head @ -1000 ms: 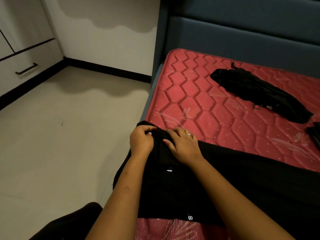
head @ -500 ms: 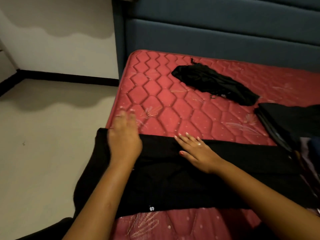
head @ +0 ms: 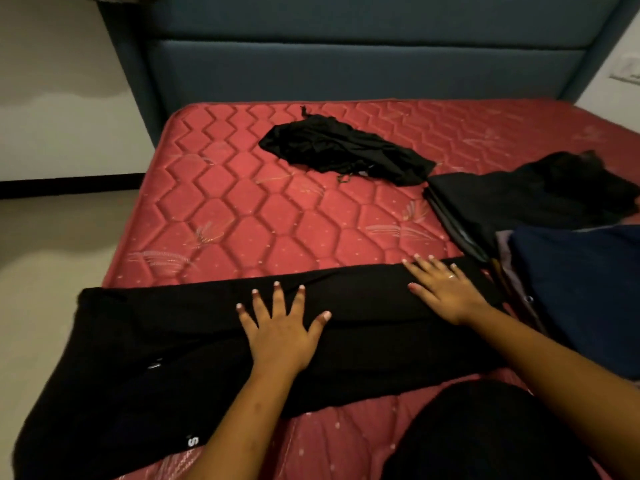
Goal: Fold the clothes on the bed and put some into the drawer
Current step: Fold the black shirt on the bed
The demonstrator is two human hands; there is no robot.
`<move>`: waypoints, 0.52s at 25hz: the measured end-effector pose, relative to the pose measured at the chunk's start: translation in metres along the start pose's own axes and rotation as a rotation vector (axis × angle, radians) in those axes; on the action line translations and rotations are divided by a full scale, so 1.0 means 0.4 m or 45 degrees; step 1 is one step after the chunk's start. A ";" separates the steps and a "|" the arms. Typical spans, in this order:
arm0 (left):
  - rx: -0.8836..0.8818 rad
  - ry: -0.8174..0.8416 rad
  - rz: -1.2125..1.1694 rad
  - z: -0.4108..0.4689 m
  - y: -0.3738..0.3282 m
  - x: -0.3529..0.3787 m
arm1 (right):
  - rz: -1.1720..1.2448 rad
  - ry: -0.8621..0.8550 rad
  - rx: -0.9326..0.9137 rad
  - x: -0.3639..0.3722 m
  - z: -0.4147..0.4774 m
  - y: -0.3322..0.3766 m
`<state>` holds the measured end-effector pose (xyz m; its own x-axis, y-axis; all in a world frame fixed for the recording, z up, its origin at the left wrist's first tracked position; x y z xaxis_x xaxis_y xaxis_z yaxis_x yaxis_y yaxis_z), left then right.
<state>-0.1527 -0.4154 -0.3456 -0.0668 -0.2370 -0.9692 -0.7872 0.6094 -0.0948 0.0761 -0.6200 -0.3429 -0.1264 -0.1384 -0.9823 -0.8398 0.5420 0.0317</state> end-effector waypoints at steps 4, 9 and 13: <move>0.202 -0.126 -0.076 -0.024 -0.212 0.043 | 0.123 -0.157 0.387 0.037 -0.051 -0.115; 0.414 -0.151 -0.129 -0.059 -0.372 0.074 | 0.210 -0.406 0.642 0.032 -0.110 -0.141; 0.404 -0.179 -0.091 -0.045 -0.362 0.100 | 0.264 -0.388 0.789 0.030 -0.179 -0.111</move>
<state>-0.0523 -0.5268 -0.3666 0.0839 -0.1943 -0.9774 -0.5559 0.8049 -0.2077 0.0742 -0.7052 -0.3428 -0.0219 0.2064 -0.9782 -0.3490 0.9153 0.2010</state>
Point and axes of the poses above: each hand's wrist, its own z-axis towards the middle knuckle, its own x-axis out of the palm, y = z × x, the point moved 5 cm from there along z, towards the middle knuckle, and after that the axes turned 13 degrees about -x, right-handed, at the moved point
